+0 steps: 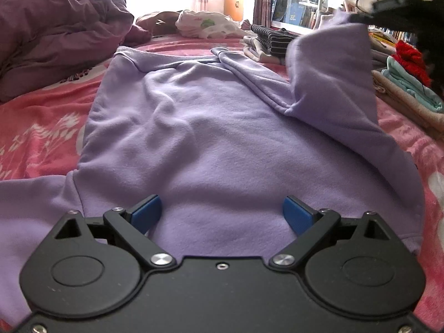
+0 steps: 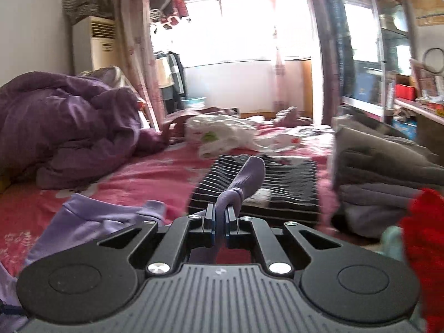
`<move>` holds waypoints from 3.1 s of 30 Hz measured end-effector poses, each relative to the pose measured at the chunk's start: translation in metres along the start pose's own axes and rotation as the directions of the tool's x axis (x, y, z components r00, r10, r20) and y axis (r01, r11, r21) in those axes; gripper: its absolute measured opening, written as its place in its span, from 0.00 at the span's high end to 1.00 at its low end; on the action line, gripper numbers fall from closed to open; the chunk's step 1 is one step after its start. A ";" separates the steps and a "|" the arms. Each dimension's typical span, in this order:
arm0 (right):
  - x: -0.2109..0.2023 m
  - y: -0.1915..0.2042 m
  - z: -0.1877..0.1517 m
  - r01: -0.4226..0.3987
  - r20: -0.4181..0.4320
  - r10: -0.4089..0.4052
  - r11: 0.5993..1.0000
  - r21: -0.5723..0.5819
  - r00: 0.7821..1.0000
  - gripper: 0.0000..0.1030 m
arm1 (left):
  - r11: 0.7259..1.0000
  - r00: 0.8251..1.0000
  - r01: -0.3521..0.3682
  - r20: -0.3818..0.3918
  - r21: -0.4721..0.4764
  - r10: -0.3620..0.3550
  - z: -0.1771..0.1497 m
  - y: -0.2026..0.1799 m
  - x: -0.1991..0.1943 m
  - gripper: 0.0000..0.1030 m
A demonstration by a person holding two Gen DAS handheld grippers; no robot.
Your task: Fold clothes
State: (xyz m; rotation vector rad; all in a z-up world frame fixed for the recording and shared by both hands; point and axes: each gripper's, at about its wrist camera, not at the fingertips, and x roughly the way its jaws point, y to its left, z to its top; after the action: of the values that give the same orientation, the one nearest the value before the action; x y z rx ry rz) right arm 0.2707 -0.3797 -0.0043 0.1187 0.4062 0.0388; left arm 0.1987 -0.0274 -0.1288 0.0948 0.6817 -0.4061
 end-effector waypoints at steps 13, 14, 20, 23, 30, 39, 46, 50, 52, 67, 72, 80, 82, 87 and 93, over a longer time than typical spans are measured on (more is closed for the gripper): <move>-0.034 -0.060 -0.028 0.204 -0.059 -0.205 0.979 -0.014 0.977 0.92 | 1.000 1.000 -0.004 0.003 0.010 0.004 -0.002 0.000 -0.002 0.07; -0.036 -0.063 -0.031 0.213 -0.063 -0.213 0.977 -0.015 0.975 0.92 | 1.000 1.000 -0.003 0.003 0.011 0.003 -0.002 0.000 -0.002 0.07; -0.046 -0.073 -0.042 0.255 -0.081 -0.259 0.965 -0.064 0.962 0.94 | 1.000 1.000 -0.002 0.003 0.012 0.002 -0.003 0.001 -0.002 0.07; -0.047 -0.071 -0.046 0.277 -0.095 -0.292 0.950 -0.145 0.952 0.95 | 1.000 1.000 -0.002 0.003 0.013 0.002 -0.003 0.001 -0.002 0.07; -0.050 -0.057 -0.069 0.349 -0.092 -0.411 0.855 -0.384 0.907 0.96 | 1.000 1.000 -0.001 0.004 0.013 0.001 -0.003 0.000 -0.002 0.07; -0.037 -0.038 -0.071 0.376 -0.127 -0.457 0.835 -0.402 0.880 0.68 | 1.000 1.000 -0.010 0.011 0.018 0.009 -0.003 0.003 -0.014 0.07; -0.086 -0.029 -0.076 0.321 -0.058 -0.323 0.946 -0.040 0.945 0.65 | 0.998 0.996 -0.039 0.076 -0.045 0.042 -0.011 0.027 -0.052 0.07; -0.106 -0.021 -0.105 0.207 -0.070 -0.196 0.953 0.221 0.978 0.65 | 0.986 0.991 -0.045 0.115 -0.160 0.064 -0.019 0.053 -0.085 0.08; -0.112 -0.016 -0.125 0.149 -0.079 -0.129 0.929 0.338 0.988 0.65 | 0.969 0.988 -0.042 0.135 -0.244 0.077 -0.025 0.070 -0.103 0.08; -0.126 0.005 -0.208 -0.042 -0.072 0.131 0.705 0.708 0.989 0.51 | 0.600 0.985 0.170 0.133 -0.781 -0.106 -0.102 0.098 -0.151 0.27; -0.120 0.008 -0.212 -0.048 -0.110 0.186 0.684 0.728 0.976 0.50 | 0.559 0.976 0.200 0.111 -0.805 -0.189 -0.104 0.067 -0.134 0.29; -0.111 0.039 -0.219 -0.060 -0.157 0.255 0.678 0.732 0.954 0.51 | 0.479 0.959 0.228 0.109 -0.848 -0.263 -0.100 0.039 -0.110 0.39; -0.106 0.042 -0.220 -0.067 -0.157 0.269 0.669 0.740 0.950 0.55 | 0.478 0.962 0.216 0.101 -0.851 -0.255 -0.097 0.037 -0.103 0.40; -0.090 0.050 -0.225 -0.072 -0.156 0.290 0.643 0.762 0.944 0.79 | 0.541 0.973 0.176 0.062 -0.823 -0.222 -0.091 0.033 -0.091 0.65; -0.094 0.048 -0.232 -0.086 -0.128 0.311 0.590 0.803 0.942 0.87 | 0.619 0.982 0.150 0.046 -0.771 -0.181 -0.094 0.036 -0.101 0.88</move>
State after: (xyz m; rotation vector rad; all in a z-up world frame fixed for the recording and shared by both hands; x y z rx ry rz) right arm 0.0920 -0.3128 -0.1737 1.0714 0.6524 0.0985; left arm 0.0862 0.0592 -0.1402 -0.8048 0.8588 -0.2552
